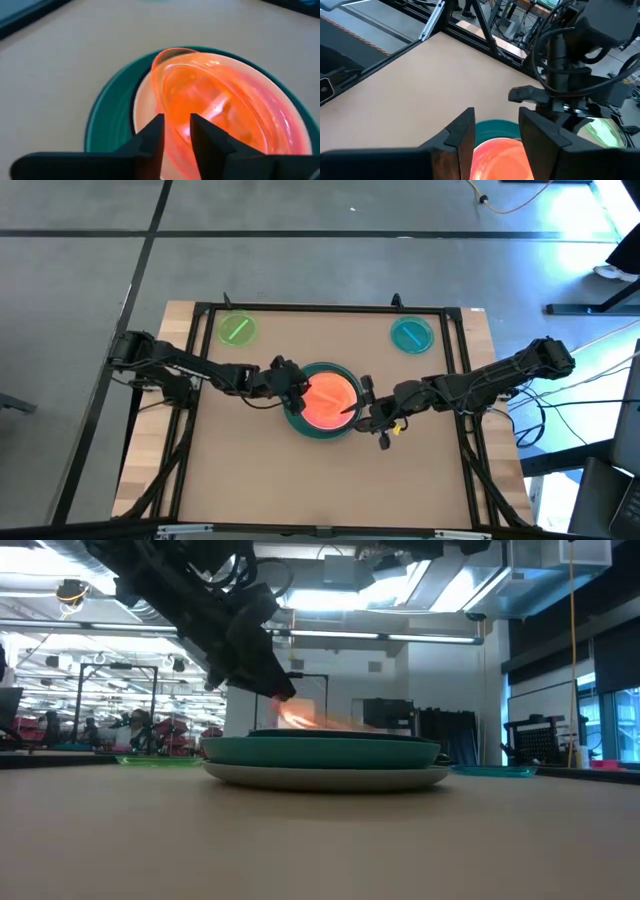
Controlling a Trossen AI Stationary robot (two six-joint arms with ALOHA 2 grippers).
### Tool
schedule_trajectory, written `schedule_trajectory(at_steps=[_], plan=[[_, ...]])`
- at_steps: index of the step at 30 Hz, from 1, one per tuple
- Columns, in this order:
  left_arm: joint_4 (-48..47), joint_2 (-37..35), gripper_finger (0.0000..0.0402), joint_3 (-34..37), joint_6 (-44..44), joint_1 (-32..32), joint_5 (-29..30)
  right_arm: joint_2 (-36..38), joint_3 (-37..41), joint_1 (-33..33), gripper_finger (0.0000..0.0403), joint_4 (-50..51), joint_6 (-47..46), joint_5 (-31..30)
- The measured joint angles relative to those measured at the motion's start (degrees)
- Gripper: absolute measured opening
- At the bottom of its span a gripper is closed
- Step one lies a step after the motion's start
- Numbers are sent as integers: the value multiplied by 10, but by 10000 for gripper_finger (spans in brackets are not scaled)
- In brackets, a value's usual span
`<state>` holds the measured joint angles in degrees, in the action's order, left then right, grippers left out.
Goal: Stack plastic plates
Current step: Stack the transparent orange plate on top of the transparent pink plate, then stack the transparent green plate on top of the transparent orange plate
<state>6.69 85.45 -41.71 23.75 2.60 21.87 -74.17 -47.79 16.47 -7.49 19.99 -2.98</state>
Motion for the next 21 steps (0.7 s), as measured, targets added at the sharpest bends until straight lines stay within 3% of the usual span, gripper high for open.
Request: schedule_trajectory(at_steps=[3, 6, 11, 16, 21], plan=[[-26, -35, 103, -1, -12, -5, -32, 0, 0, 0, 145, 1, 0, 0], [-108, -95, 107, -10, -18, -6, -23, 0, 0, 0, 145, 5, 0, 0], [-283, -197, 105, -44, -19, -6, 74, 0, 0, 0, 145, 9, -1, -1], [-426, -251, 104, -50, -18, -14, 190, 0, 0, 0, 145, 9, -1, -14], [-516, -245, 104, -42, -15, -61, 192, 0, 0, 0, 145, 9, -2, -20]])
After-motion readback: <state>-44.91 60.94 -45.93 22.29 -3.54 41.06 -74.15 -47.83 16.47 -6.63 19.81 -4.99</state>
